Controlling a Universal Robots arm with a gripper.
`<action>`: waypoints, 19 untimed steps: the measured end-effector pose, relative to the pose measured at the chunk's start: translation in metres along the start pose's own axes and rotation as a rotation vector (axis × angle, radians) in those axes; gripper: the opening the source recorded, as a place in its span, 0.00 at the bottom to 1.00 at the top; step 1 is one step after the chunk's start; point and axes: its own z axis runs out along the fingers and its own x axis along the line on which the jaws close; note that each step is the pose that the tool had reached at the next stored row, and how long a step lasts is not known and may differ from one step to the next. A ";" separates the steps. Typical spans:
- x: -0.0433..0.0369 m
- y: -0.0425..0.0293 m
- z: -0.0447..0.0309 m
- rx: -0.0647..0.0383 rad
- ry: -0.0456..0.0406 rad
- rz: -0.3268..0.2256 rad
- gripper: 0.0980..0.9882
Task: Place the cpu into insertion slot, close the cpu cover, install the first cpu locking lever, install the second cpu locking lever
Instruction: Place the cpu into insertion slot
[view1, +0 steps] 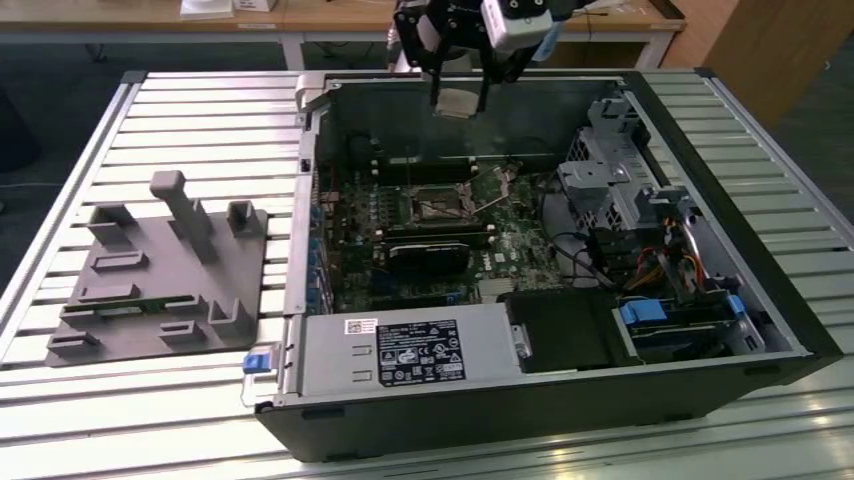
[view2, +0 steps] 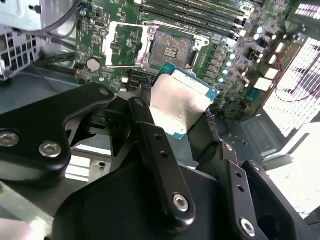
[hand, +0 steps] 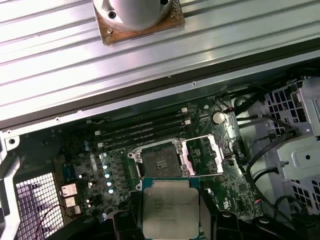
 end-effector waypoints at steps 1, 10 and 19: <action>0.0000 0.0000 0.0002 0.000 -0.0013 0.014 0.50; 0.0000 -0.0001 0.0017 -0.002 -0.0139 0.160 0.50; 0.0000 -0.0002 0.0030 -0.003 -0.0262 0.295 0.50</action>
